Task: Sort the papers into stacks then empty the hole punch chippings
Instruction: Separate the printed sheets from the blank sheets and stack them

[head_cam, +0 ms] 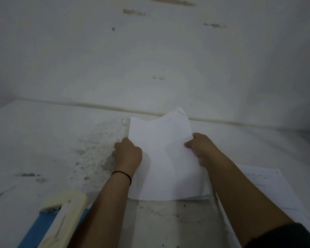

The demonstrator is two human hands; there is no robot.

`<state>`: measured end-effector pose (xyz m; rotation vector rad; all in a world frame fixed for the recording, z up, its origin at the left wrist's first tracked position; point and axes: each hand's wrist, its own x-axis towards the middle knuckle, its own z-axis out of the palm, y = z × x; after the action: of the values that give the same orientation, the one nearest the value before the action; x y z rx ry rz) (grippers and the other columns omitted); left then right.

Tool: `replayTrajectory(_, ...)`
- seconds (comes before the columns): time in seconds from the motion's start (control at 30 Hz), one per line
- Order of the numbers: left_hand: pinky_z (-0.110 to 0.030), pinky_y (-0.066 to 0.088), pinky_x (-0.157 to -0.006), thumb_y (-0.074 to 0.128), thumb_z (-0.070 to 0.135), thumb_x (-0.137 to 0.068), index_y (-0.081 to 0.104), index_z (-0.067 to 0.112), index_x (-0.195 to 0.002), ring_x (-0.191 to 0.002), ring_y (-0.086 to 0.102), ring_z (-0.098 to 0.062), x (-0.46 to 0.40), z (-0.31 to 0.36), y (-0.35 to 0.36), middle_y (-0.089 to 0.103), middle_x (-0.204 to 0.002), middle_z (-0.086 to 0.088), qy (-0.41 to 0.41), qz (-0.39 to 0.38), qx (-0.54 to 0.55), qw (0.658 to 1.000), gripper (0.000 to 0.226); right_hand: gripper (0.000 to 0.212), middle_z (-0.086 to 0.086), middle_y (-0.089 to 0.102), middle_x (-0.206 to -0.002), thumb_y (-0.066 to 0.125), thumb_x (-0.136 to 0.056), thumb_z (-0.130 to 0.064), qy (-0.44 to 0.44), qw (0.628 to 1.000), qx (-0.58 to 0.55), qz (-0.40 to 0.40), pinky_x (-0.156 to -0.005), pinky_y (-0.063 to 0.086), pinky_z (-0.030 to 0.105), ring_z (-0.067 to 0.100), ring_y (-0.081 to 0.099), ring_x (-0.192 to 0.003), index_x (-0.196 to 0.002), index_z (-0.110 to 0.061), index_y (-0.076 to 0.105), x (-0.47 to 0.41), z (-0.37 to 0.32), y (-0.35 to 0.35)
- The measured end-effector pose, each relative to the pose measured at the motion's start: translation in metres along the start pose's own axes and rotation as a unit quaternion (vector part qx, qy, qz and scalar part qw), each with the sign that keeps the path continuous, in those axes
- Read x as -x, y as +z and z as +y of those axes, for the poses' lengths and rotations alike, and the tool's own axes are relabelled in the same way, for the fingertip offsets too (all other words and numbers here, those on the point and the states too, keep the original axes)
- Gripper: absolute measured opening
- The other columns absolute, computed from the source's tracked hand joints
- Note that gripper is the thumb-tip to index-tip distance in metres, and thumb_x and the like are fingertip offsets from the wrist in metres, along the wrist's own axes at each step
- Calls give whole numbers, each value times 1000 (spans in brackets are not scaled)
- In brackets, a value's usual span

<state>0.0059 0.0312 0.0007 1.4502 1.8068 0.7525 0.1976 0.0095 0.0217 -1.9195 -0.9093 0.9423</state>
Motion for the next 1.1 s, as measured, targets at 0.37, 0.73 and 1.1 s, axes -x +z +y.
replayTrajectory(0.37, -20, 44, -90, 49, 7, -94, 54, 18, -129, -104, 57, -12, 58, 7, -21, 60, -114, -1, 117, 45, 311, 942, 37, 23, 7, 70, -108, 55, -90, -4, -144, 974, -173, -3, -86, 54, 41, 26, 67, -96, -106, -18, 64, 67, 12, -60)
replayTrajectory(0.73, -26, 52, -91, 63, 17, -86, 69, 39, -97, -103, 65, -7, 132, 3, -34, 72, -103, 13, 170, 8, 480, 861, 26, 21, -9, 71, -99, 51, -94, -14, -288, 929, -200, 120, -78, 51, 27, 8, 68, -89, -103, -31, 60, 168, 37, -88)
replayTrajectory(1.1, -1, 45, -79, 49, 32, -92, 55, 27, -127, -101, 55, 17, 167, -34, -43, 61, -122, 17, 237, 40, 377, 894, 36, 27, -8, 69, -110, 57, -90, -24, -301, 928, -201, 93, -80, 53, 29, 9, 67, -97, -115, -34, 53, 198, 63, -75)
